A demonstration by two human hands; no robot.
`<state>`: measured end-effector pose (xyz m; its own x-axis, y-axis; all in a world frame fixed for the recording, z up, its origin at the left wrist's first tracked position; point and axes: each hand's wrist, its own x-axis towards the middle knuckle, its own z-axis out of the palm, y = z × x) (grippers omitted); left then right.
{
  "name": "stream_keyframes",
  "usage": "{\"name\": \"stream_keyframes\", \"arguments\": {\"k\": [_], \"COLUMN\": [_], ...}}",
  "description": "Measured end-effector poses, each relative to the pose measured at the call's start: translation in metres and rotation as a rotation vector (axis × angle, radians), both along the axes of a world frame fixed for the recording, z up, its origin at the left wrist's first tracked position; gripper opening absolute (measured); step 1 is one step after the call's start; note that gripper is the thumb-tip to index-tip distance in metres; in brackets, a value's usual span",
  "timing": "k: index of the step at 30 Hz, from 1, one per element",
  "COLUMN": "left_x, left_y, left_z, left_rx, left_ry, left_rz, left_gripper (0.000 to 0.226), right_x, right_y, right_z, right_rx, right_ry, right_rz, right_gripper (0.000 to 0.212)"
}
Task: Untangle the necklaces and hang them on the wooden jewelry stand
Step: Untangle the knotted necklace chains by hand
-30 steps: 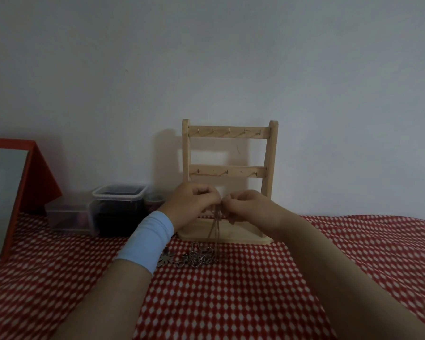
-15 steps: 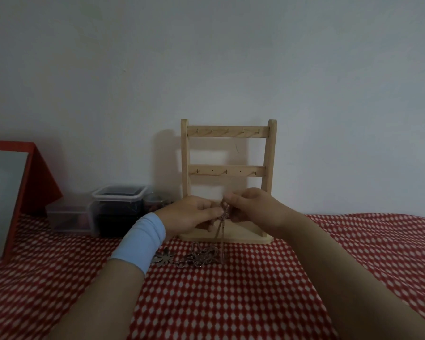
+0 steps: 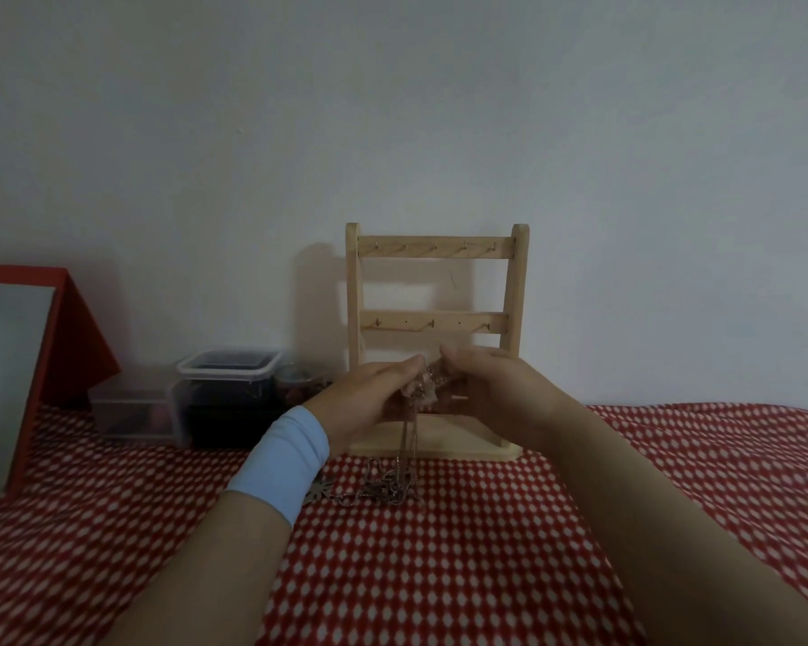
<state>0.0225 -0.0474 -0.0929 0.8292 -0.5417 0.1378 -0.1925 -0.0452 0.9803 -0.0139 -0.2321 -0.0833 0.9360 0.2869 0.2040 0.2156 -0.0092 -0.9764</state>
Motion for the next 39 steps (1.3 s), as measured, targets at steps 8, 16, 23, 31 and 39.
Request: {"name": "stream_keyframes", "arguments": {"k": [8, 16, 23, 31, 39], "left_x": [0.003, 0.003, 0.003, 0.002, 0.001], "left_y": [0.011, 0.005, 0.012, 0.011, 0.012], "left_z": [0.001, 0.003, 0.006, 0.009, 0.013], "left_rx": [-0.124, -0.419, -0.346, -0.337, -0.249], "left_ry": [-0.027, 0.182, 0.093, 0.121, 0.082], "left_rz": [-0.035, -0.072, -0.075, -0.002, 0.069], "left_gripper": [0.029, 0.030, 0.020, 0.025, 0.030], "right_x": [0.003, -0.001, 0.001, 0.006, 0.003], "right_y": [0.009, 0.017, 0.019, 0.018, 0.019], "right_z": [-0.003, 0.001, 0.002, 0.001, -0.001], "right_rx": [0.154, 0.257, 0.457, 0.325, -0.006], "right_ry": [0.155, 0.153, 0.141, 0.063, -0.165], "right_rz": [-0.074, 0.059, 0.026, -0.118, -0.500], "right_gripper": [0.030, 0.025, 0.024, 0.017, 0.013]}}
